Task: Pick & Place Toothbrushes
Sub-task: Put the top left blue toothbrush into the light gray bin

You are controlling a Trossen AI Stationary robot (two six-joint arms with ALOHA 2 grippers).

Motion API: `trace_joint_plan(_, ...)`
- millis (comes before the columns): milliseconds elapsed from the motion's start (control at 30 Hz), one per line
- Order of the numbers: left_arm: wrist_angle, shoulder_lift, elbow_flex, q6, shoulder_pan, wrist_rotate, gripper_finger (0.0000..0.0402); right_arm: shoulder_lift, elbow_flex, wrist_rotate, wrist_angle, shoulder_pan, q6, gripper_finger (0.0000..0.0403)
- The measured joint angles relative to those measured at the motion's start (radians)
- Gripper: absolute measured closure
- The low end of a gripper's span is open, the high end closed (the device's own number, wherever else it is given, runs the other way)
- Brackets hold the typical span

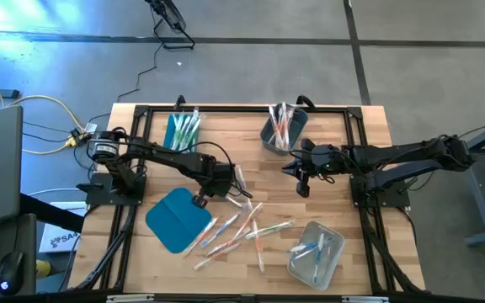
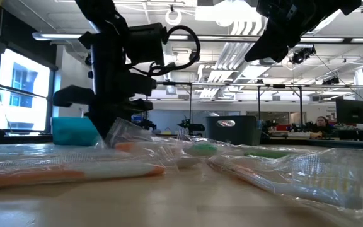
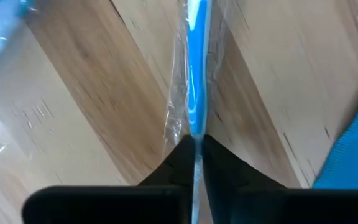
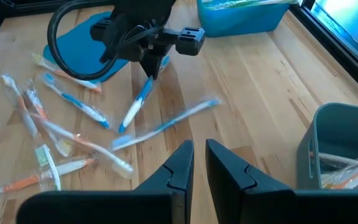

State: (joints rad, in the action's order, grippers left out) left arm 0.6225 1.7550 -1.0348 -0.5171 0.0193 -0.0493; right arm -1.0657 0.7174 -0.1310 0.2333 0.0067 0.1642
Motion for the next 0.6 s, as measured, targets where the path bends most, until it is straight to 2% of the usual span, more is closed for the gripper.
trace_joint_plan(600,0.192,-0.009,-0.003,-0.058,0.000,-0.002,0.0401,0.000,0.002,0.006,0.000,0.000,0.045,0.0369)
